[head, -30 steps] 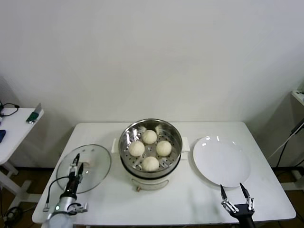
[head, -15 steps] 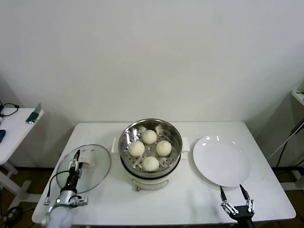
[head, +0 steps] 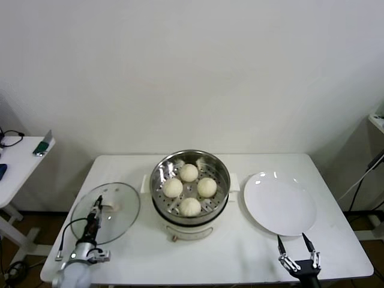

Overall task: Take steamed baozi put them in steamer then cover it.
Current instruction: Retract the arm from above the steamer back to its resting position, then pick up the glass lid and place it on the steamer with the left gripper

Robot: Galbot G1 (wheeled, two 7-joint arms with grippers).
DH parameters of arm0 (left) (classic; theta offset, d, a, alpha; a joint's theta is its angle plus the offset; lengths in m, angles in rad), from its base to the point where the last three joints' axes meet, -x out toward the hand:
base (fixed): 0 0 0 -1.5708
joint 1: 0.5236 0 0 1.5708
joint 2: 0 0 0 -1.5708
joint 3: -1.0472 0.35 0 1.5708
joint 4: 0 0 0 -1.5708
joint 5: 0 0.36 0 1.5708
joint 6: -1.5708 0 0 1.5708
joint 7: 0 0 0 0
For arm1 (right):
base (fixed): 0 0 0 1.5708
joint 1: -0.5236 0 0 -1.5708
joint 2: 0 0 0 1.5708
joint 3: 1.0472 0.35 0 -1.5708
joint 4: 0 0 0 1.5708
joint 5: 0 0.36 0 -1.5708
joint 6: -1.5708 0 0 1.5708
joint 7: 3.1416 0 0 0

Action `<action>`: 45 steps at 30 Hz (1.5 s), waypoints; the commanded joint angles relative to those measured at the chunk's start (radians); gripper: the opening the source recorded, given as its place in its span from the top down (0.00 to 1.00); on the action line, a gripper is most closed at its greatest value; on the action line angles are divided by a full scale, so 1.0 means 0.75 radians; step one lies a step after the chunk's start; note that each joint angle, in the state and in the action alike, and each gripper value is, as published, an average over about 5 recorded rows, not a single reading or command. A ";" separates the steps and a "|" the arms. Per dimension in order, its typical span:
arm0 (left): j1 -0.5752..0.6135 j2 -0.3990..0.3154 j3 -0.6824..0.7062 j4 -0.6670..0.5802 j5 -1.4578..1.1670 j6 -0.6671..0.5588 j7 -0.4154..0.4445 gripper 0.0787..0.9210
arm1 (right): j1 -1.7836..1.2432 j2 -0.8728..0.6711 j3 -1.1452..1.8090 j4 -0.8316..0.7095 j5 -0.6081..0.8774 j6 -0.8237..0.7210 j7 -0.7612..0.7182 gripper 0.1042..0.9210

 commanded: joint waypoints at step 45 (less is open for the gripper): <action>-0.102 0.050 0.715 -1.253 -0.128 0.956 0.913 0.92 | -0.023 0.003 0.001 0.041 -0.115 -0.042 0.043 0.12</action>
